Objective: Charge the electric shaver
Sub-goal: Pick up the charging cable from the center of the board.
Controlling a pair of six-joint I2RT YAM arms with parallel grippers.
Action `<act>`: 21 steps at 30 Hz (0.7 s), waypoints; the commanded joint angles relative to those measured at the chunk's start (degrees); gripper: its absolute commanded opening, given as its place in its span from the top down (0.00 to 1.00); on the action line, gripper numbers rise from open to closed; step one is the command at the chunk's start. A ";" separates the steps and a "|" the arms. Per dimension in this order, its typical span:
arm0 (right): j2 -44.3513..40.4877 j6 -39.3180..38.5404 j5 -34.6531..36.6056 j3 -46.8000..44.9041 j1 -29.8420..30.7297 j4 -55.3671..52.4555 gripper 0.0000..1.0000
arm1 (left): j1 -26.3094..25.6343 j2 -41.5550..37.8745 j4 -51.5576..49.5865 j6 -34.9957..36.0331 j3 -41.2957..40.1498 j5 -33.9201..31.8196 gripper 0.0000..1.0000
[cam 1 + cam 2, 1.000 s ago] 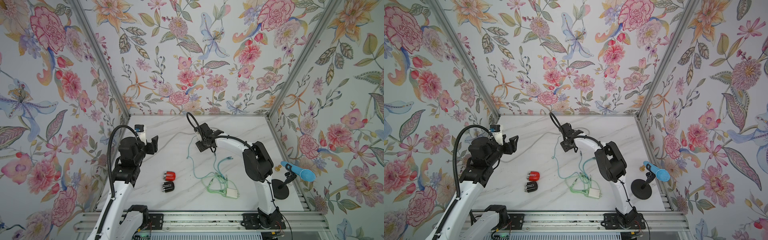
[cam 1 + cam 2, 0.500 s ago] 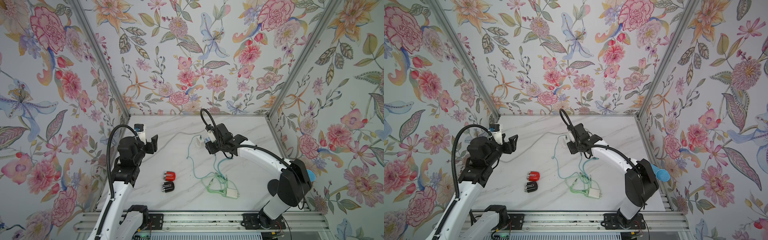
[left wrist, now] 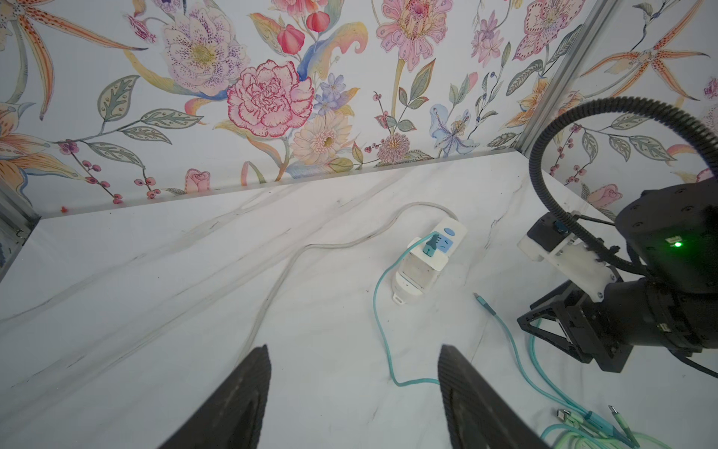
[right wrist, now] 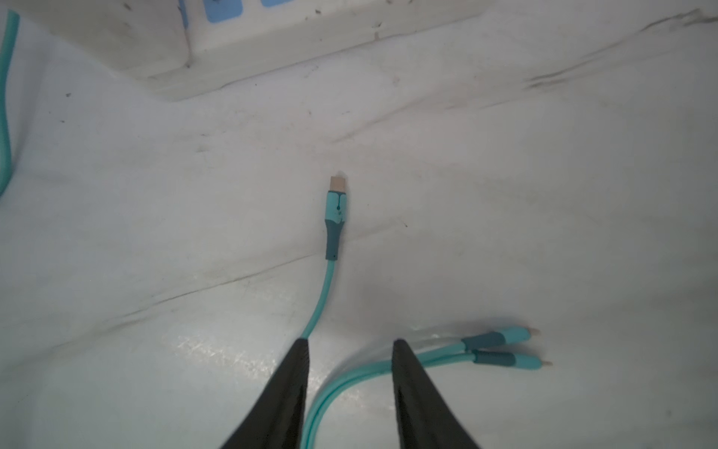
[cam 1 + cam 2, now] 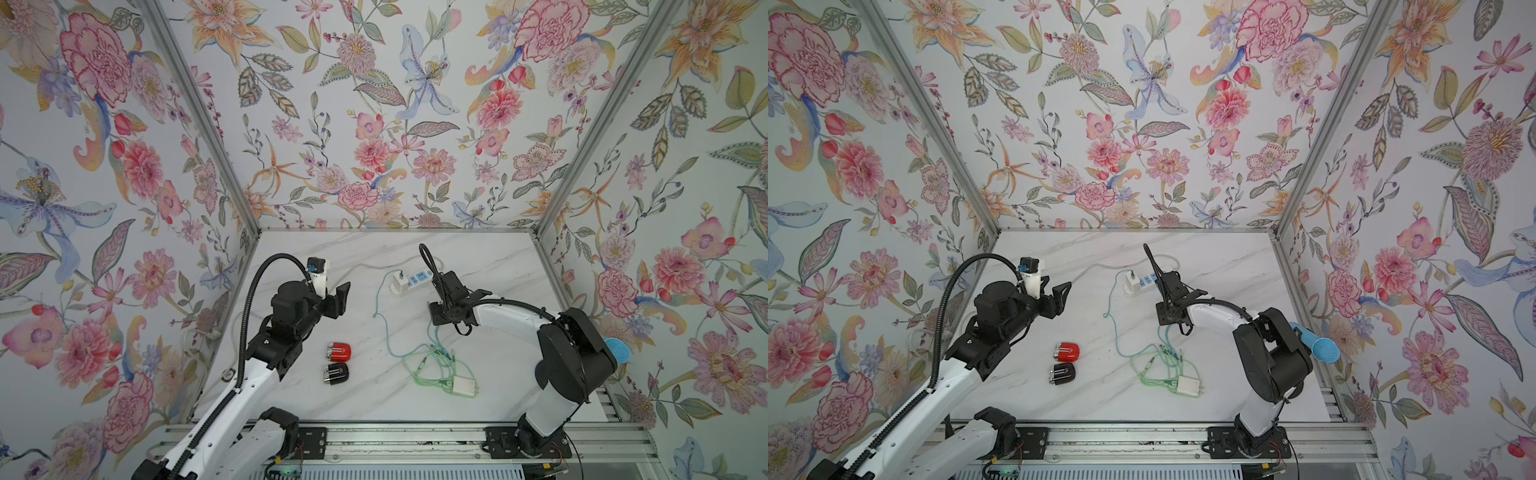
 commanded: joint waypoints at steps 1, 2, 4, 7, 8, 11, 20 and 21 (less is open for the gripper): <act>2.67 1.36 -1.79 0.90 -0.18 3.67 0.62 | -1.91 0.63 2.58 -2.09 -2.13 -2.57 0.29; 3.26 1.37 -2.01 1.38 -0.18 3.68 0.62 | -2.26 0.85 2.66 -2.27 -2.42 -2.90 0.29; 4.41 1.39 -2.32 1.99 -0.10 4.31 0.61 | -2.84 1.29 2.98 -2.47 -2.87 -3.18 0.29; 6.68 1.25 -2.30 3.19 -0.18 4.46 0.62 | -3.11 2.00 3.60 -2.76 -3.16 -3.27 0.29; 7.22 1.28 -2.27 3.42 -0.18 4.45 0.62 | -3.07 2.28 3.62 -2.76 -3.09 -3.35 0.29; 8.50 1.23 -1.92 3.71 -0.18 4.51 0.63 | -3.07 2.61 3.59 -2.41 -3.01 -3.60 0.29; 8.17 2.03 -2.24 1.97 -0.18 4.45 0.83 | -3.12 3.34 4.15 -2.39 -3.80 -3.61 0.30; 7.61 2.06 -2.63 1.61 -0.18 4.47 0.85 | -3.07 3.35 4.48 -2.78 -4.40 -3.24 0.30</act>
